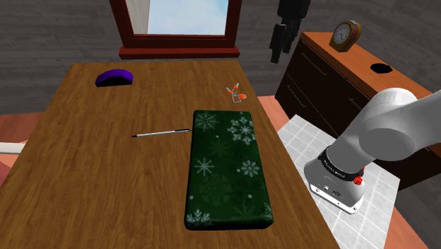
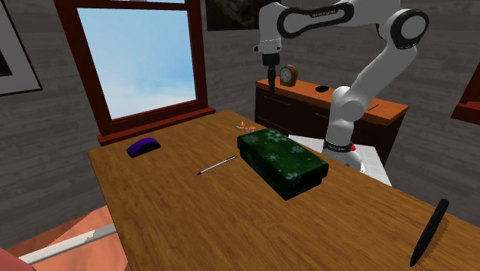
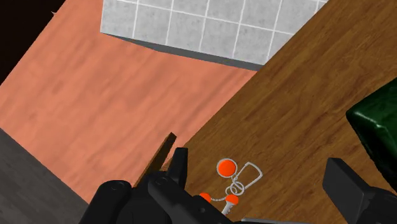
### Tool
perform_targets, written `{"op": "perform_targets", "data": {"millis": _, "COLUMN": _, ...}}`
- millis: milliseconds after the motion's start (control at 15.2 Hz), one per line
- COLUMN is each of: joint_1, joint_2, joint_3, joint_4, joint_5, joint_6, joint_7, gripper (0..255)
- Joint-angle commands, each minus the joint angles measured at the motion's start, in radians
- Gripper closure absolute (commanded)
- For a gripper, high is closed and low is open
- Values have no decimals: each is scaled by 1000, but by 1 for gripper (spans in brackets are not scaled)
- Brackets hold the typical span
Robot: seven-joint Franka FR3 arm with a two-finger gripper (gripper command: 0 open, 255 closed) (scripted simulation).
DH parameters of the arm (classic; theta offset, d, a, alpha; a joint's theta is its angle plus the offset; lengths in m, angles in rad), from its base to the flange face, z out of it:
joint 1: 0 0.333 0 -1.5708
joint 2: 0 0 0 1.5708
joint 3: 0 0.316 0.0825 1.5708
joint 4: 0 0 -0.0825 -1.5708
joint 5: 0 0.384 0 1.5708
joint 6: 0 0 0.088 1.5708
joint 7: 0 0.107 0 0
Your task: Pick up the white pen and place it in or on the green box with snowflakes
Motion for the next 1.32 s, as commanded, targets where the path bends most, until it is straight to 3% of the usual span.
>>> {"op": "perform_targets", "data": {"millis": 0, "joint_1": 23, "joint_2": 69, "joint_3": 7, "joint_4": 17, "joint_5": 19, "joint_6": 55, "joint_7": -25, "gripper": 0}}
{"op": "perform_targets", "data": {"millis": 594, "joint_1": 116, "joint_2": 343, "joint_3": 46, "joint_4": 126, "joint_5": 101, "joint_6": 231, "joint_7": -148, "gripper": 0}}
{"op": "perform_targets", "data": {"millis": 1254, "joint_1": 201, "joint_2": 637, "joint_3": 116, "joint_4": 323, "joint_5": 170, "joint_6": 342, "joint_7": -278, "gripper": 0}}
